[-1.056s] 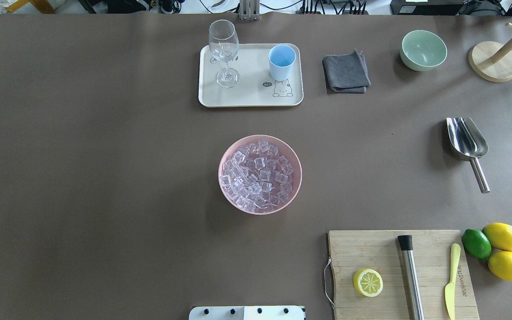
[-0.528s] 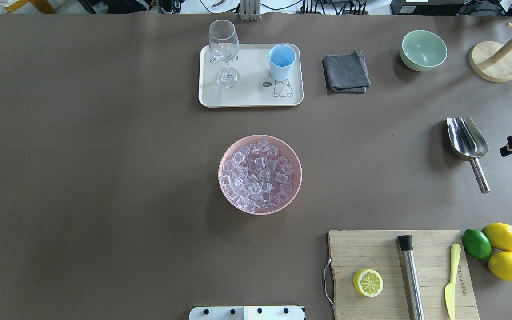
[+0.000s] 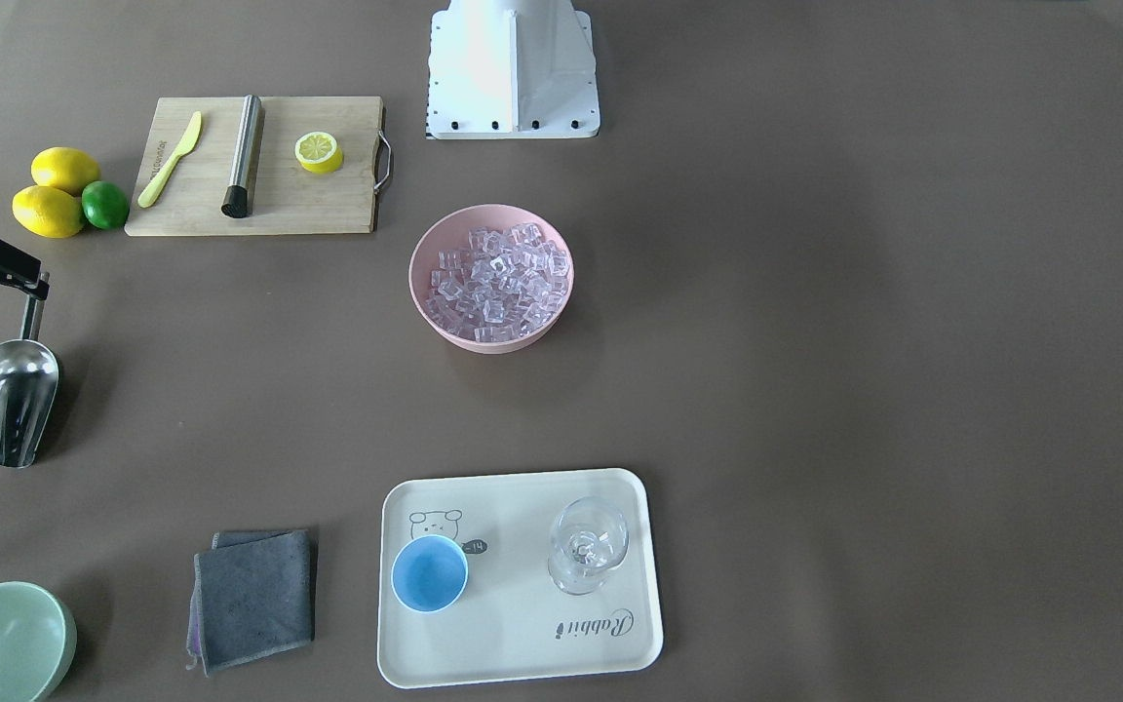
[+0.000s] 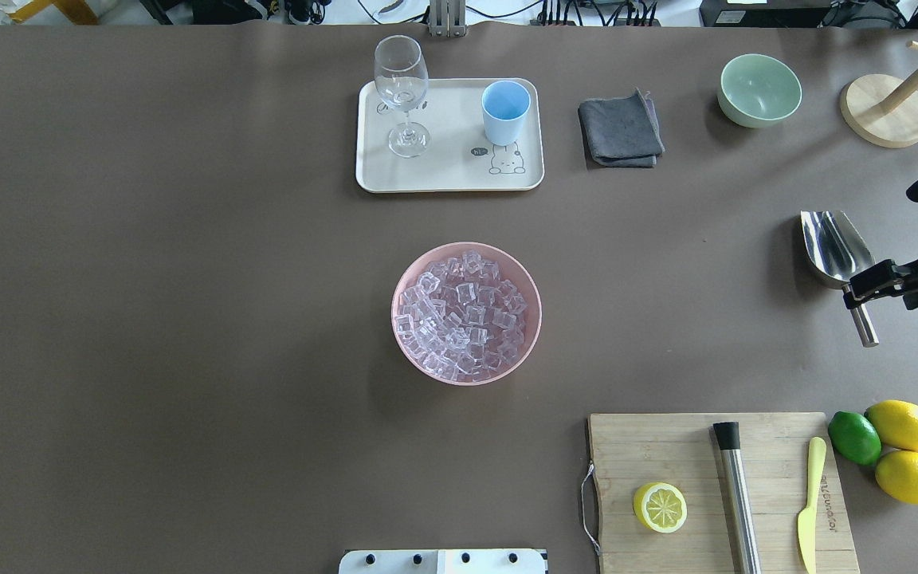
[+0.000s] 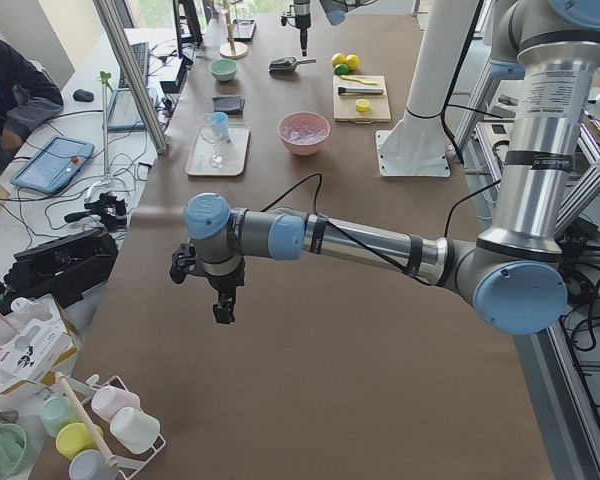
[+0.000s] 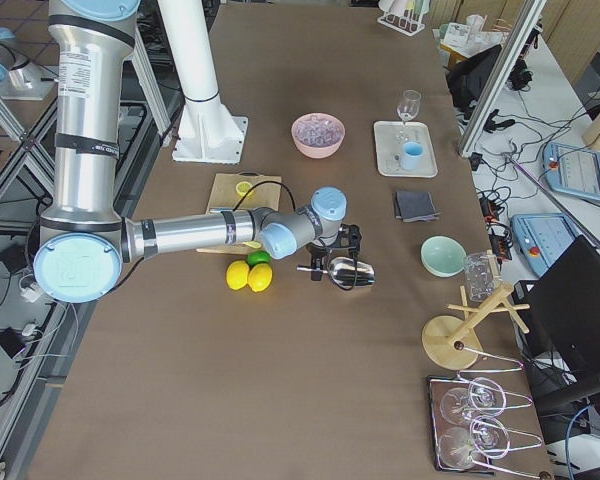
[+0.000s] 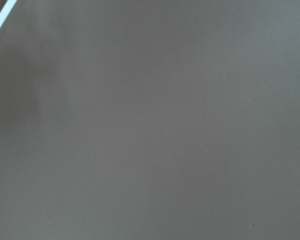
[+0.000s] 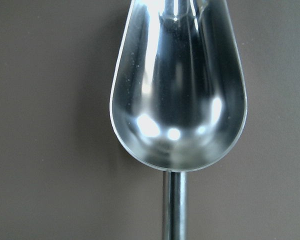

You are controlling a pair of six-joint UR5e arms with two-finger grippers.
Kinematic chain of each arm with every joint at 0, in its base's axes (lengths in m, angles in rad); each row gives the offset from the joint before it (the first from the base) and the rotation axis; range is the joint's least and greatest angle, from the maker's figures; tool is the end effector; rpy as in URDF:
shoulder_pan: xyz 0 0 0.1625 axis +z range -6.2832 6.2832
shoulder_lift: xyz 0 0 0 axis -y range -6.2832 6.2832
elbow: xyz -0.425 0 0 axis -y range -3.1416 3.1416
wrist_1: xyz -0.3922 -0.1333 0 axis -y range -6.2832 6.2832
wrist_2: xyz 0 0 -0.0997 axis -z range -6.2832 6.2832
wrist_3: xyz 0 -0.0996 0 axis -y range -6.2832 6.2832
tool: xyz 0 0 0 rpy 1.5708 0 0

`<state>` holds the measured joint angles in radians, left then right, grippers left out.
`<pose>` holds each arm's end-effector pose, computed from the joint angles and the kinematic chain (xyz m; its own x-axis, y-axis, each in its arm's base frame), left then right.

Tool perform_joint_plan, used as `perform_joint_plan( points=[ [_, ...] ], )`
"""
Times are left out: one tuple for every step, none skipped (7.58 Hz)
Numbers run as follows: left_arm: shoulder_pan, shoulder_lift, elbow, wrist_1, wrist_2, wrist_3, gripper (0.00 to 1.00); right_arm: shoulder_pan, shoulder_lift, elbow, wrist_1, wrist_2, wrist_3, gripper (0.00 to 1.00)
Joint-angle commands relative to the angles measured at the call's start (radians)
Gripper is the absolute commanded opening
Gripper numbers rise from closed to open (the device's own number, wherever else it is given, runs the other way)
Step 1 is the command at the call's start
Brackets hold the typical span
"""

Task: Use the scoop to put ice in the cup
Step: 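Grasp and lift the metal scoop with the right gripper while the left reaches out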

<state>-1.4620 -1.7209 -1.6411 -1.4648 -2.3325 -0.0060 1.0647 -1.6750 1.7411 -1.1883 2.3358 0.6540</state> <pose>-0.0041 -0.5573 0.5572 0.7115 0.1510 -0.6863 -0.1036 0.9885 0.1100 -0.1707 -0.4406 0.5808 0.6509 -0.0066 0.7591 0.0514 0.9980 -0.0354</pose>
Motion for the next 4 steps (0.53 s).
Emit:
perform_joint_plan(
  points=[
    [0.161, -0.055, -0.046, -0.102, 0.001, 0.001, 0.98, -0.067, 0.004, -0.020, -0.005, -0.048, 0.001, 1.00],
    [0.211, -0.055, -0.057, -0.197, 0.001, 0.000, 0.98, -0.075, 0.012, -0.031, -0.007, -0.049, 0.000, 1.00],
    [0.285, -0.060, -0.081, -0.233, 0.004, -0.002, 0.98, -0.086, 0.014, -0.044, -0.007, -0.050, 0.000, 1.00],
    [0.372, -0.090, -0.088, -0.239, 0.008, 0.000, 0.98, -0.091, 0.020, -0.061, -0.007, -0.050, 0.000, 0.99]
  ],
)
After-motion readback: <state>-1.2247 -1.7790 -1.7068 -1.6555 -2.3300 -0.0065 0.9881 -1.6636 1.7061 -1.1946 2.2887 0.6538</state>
